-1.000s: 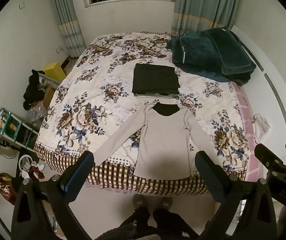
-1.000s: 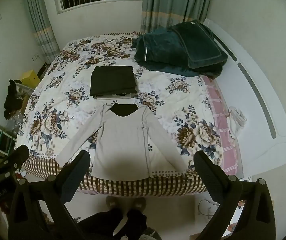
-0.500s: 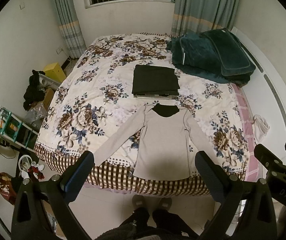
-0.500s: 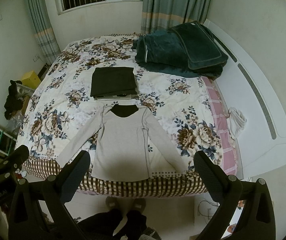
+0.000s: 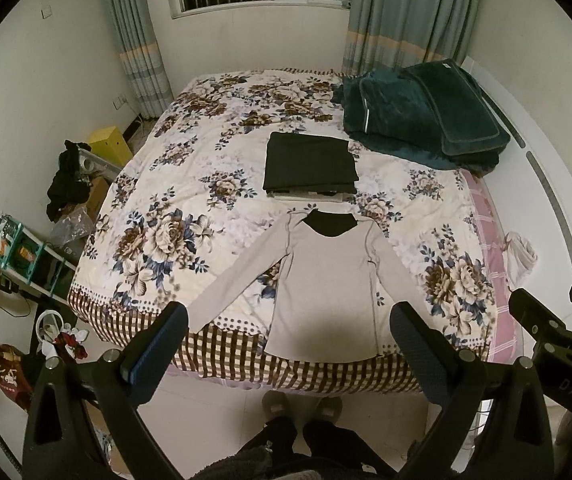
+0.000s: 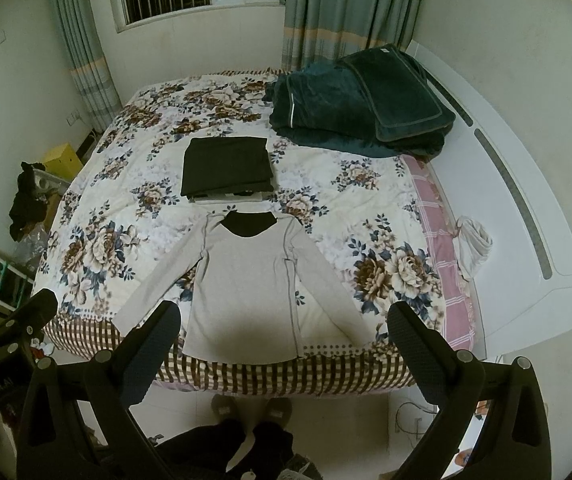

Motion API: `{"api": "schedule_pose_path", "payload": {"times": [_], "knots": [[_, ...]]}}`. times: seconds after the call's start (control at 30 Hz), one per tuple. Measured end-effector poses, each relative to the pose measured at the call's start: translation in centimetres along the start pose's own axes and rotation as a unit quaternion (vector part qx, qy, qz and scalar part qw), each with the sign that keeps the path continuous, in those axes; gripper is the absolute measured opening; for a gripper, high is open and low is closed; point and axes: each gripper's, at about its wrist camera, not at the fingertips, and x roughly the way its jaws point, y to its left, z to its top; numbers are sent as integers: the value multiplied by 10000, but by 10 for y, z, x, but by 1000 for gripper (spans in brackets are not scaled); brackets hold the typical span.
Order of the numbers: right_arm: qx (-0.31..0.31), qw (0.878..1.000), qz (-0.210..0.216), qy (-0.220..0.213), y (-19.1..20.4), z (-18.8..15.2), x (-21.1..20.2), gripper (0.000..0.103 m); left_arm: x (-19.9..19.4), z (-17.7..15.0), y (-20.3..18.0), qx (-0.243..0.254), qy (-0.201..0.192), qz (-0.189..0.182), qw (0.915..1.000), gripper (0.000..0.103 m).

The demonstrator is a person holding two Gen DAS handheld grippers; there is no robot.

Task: Fold small clothes

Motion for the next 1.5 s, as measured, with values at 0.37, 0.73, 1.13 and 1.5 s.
{"api": "schedule_pose_path", "payload": {"times": [0.37,0.73,1.13,1.5], "knots": [[-5,10000,14,-14,-2,0,-2,103,-2,10,-8,-13,-21,15,10000,103],[-7,10000,20,-26,-1,1,-5,103,-4,13,-11,-11,-37,18,10000,103],[7,10000,23,-45,-1,1,-9,103,-5,13,-11,-16,-68,14,10000,103],[16,10000,32,-44,-2,-3,-5,103,-6,15,-14,-13,-72,-7,10000,103]]}}
